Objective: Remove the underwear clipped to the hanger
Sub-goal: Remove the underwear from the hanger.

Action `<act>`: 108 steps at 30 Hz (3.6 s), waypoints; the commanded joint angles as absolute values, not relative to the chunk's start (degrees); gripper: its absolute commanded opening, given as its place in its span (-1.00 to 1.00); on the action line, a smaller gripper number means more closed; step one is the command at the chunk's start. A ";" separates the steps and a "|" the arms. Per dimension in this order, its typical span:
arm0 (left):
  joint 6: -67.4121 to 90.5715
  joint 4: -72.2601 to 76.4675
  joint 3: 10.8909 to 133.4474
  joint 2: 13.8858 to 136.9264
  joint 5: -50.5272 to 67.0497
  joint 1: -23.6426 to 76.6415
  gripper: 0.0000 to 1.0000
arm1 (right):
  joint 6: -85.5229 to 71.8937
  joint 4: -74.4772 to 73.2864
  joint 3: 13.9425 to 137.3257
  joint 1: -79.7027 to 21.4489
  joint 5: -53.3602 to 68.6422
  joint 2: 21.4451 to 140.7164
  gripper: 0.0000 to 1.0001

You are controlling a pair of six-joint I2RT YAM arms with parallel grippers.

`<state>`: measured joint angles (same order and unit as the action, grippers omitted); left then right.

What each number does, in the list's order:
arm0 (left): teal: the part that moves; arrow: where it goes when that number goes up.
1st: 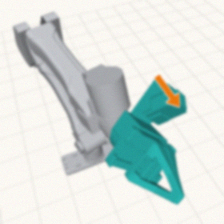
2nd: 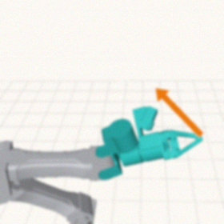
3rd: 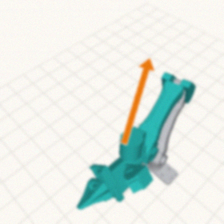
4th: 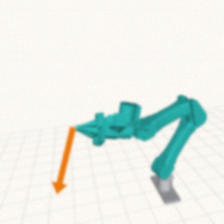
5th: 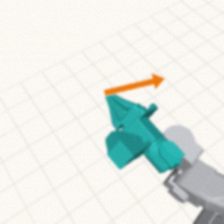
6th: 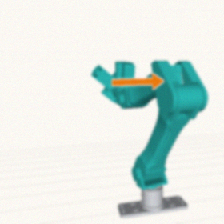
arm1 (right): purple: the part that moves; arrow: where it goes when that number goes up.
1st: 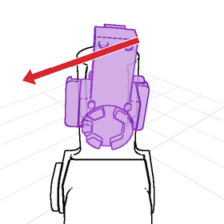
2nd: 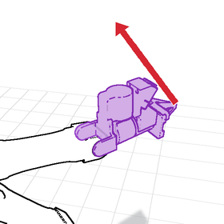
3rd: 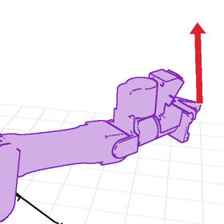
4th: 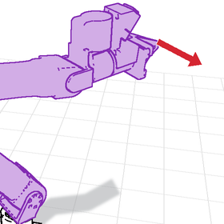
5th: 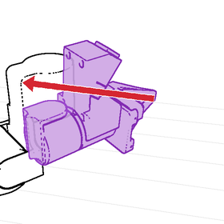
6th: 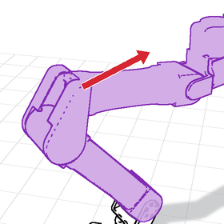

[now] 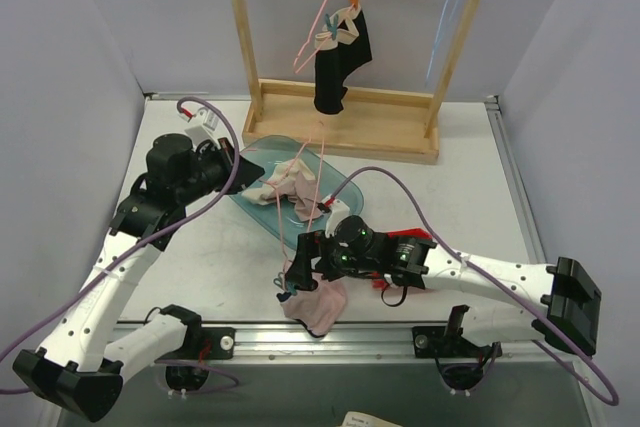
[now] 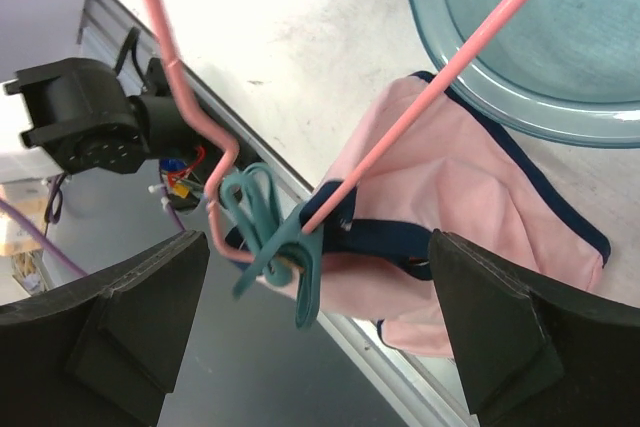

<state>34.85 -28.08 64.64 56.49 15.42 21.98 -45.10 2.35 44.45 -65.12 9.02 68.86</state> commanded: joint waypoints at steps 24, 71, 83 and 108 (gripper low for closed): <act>34.72 -24.96 62.84 55.98 15.64 23.03 -0.94 | -53.17 3.96 42.28 -64.34 12.39 68.47 0.36; 34.54 -24.87 61.88 55.99 16.08 23.12 -0.94 | -56.16 5.28 39.38 -65.04 14.08 67.85 -1.00; 34.89 -25.49 59.94 54.32 18.02 23.12 -0.94 | -52.48 0.18 41.13 -55.90 3.96 62.58 -1.00; 33.13 -29.36 63.11 53.26 14.24 22.06 -0.94 | -49.57 -35.51 43.33 -46.67 -18.02 48.25 -1.00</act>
<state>33.76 -30.17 60.51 53.78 14.26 22.39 -48.42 -31.29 44.64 -47.18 -14.83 48.88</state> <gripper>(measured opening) 0.067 0.154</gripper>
